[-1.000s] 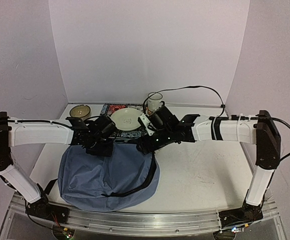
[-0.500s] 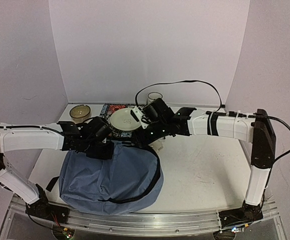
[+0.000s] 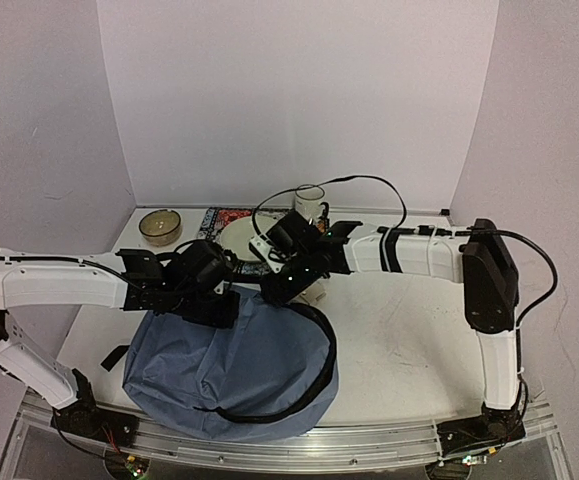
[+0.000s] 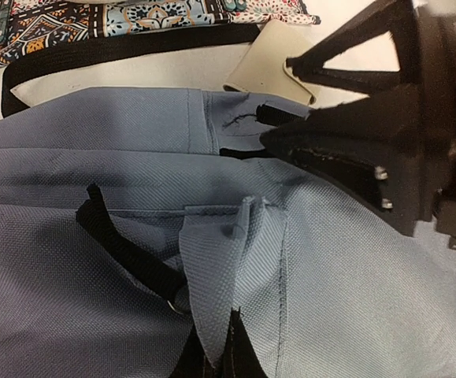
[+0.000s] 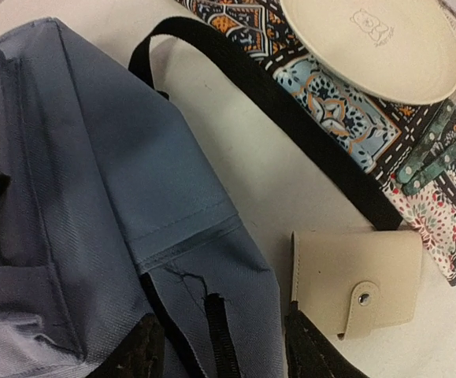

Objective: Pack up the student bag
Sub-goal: Pick up the largest pocket of the bag from the student bag.

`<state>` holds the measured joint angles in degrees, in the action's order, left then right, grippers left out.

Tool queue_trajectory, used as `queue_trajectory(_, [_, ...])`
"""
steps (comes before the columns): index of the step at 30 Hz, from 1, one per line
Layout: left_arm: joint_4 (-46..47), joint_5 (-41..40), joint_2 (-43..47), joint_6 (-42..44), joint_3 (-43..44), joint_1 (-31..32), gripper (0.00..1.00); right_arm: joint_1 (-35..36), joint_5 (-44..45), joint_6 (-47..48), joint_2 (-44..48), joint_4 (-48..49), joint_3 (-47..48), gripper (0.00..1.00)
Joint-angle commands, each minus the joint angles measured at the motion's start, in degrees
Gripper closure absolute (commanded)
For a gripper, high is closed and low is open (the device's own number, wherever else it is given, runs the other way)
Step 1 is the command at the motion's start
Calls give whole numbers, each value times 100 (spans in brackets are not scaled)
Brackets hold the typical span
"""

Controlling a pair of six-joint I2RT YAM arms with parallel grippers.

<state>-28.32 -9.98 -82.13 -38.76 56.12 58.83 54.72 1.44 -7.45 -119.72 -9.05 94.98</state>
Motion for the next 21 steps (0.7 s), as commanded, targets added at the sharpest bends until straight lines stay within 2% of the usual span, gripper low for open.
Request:
queue_trajectory(1, [240,113,221,65,129,41,100,-75,29,40,-144,-382,225,53])
queue_trajectory(11, [244,5,127,91,178,41,100,-99,-436,48,-287,-612,229,63])
queue_trajectory(16, [239,-47,100,106,211,41,100,-96,-409,58,-230,-684,202,77])
queue_trajectory(20, [239,-87,96,118,214,41,100,-100,-286,69,-140,-739,203,98])
queue_trajectory(21, [239,-107,86,121,214,41,100,-98,-267,68,-100,-741,185,100])
